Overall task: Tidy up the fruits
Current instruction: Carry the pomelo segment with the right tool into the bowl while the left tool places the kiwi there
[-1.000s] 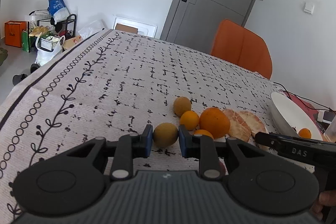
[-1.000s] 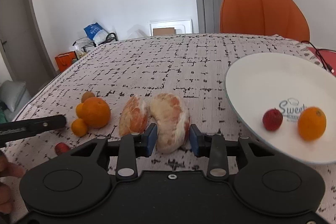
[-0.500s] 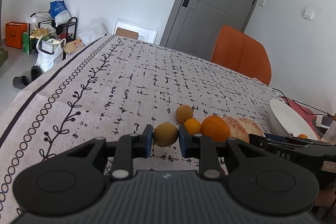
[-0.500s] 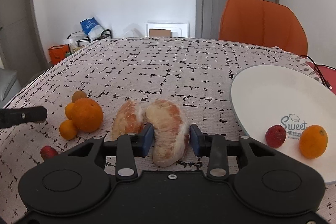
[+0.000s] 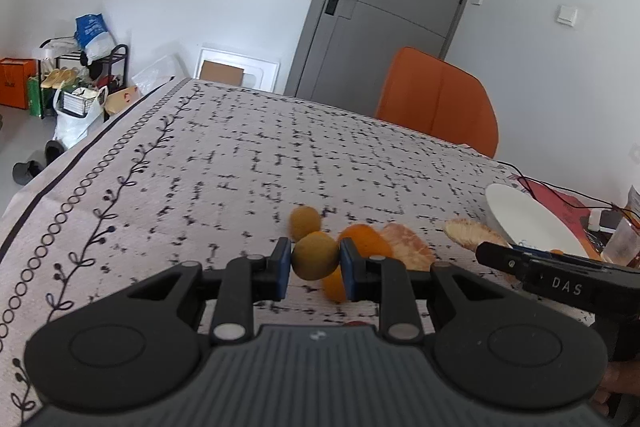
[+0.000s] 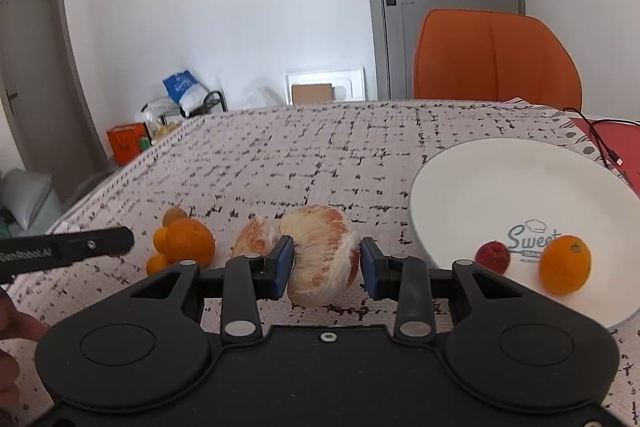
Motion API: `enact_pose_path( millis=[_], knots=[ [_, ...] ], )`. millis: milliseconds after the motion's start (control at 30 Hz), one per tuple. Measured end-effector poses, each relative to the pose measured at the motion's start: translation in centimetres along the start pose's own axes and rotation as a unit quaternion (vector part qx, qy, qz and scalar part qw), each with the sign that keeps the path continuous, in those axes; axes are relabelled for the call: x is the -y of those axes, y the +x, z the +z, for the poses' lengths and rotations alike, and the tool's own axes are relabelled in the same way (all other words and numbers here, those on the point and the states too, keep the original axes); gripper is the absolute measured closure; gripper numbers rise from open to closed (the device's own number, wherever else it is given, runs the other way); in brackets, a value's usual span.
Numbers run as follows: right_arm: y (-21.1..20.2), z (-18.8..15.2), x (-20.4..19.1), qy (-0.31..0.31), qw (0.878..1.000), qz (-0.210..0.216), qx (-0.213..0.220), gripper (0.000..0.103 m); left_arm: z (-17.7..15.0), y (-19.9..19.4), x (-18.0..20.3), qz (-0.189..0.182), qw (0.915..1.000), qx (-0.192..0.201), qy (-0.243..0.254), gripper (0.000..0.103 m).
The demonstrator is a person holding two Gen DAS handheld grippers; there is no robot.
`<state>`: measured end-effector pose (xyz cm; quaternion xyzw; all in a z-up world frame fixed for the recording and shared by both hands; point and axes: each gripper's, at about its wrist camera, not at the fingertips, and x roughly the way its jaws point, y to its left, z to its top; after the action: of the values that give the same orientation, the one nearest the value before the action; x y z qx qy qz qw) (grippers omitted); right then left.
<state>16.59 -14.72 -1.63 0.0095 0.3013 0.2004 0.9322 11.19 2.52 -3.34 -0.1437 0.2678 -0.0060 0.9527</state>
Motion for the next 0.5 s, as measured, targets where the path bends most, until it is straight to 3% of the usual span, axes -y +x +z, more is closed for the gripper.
enact_pose_path(
  millis=[500],
  knots=[
    [-3.2, 0.5, 2.4, 0.034, 0.998, 0.010, 0.049, 0.069, 0.6, 0.7, 4.0, -0.025, 0.9992, 0.005, 0.032, 0.078]
  ],
)
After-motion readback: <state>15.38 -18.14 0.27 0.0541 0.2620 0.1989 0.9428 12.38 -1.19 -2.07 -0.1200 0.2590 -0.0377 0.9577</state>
